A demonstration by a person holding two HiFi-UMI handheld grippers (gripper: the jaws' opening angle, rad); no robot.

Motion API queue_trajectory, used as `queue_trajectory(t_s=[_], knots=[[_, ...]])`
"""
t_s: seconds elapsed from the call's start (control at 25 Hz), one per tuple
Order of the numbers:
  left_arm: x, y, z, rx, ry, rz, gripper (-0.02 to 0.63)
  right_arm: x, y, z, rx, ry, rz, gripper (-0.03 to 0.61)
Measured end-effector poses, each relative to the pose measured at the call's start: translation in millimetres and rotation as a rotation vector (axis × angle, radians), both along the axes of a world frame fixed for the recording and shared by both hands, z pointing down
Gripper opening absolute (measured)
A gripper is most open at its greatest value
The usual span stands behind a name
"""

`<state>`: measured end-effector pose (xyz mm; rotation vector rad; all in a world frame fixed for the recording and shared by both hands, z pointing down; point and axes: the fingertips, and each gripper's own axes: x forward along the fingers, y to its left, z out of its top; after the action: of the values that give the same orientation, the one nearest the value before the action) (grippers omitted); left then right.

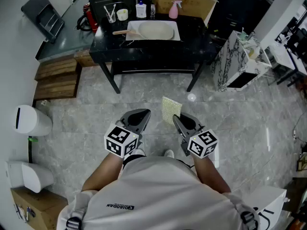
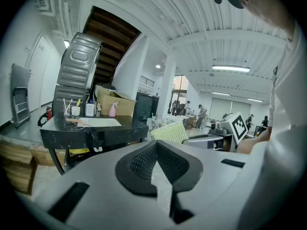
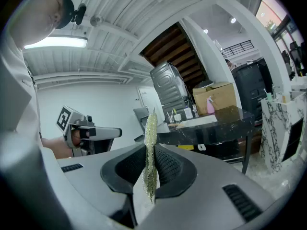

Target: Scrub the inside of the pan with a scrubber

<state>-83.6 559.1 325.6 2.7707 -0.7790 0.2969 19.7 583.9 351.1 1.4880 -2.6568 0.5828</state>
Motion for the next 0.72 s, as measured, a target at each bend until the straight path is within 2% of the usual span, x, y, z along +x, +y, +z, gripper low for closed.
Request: queue_trajectory(t_s=[0.44, 0.72], knots=[[-8, -5, 4, 0.001, -0.003, 0.018, 0.015, -12, -3, 3, -0.007, 0.008, 0.013, 0.075], [-21, -11, 9, -0.004, -0.007, 0.038, 0.015, -28, -9, 4, -0.023, -0.040, 0.035, 0.078]])
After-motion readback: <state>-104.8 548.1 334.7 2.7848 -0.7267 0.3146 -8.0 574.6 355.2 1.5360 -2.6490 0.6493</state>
